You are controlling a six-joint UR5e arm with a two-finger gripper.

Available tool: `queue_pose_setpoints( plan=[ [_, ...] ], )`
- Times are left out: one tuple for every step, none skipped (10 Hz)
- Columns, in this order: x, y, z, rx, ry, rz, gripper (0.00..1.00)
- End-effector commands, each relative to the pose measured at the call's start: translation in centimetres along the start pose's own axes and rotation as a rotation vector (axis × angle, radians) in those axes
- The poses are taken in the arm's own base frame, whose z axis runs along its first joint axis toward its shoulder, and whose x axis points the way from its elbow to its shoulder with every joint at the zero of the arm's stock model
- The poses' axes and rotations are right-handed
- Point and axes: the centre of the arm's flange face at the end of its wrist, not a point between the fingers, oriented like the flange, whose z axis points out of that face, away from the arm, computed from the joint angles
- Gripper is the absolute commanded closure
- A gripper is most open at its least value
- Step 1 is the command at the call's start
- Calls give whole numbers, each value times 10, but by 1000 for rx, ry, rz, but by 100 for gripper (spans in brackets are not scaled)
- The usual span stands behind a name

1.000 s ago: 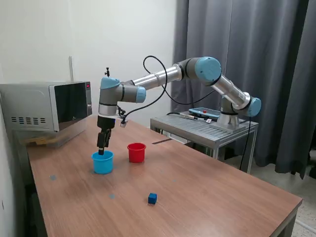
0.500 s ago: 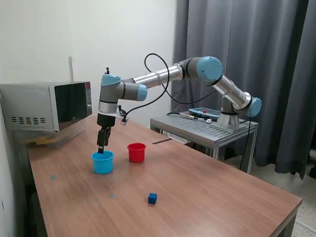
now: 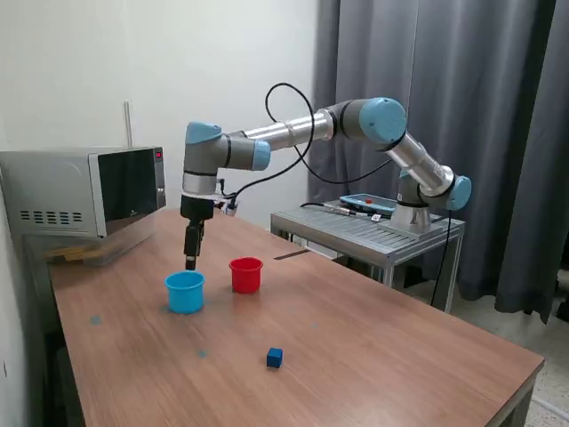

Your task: Place red objects in the red bin, and blue objects in the blue bin.

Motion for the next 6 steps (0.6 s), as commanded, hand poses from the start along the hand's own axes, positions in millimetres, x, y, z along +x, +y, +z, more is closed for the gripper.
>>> queue_pose_setpoints(
  plan=[
    [8, -10, -11, 37, -9, -51, 0],
    [17, -14, -17, 28, -4, -82, 0],
    [32, -22, -24, 21, 3, -120, 0],
    [44, -30, -24, 21, 5, -147, 0],
    [54, -38, -25, 30, 11, -167, 0],
    [64, -44, -27, 39, 34, -191, 0]
  ],
)
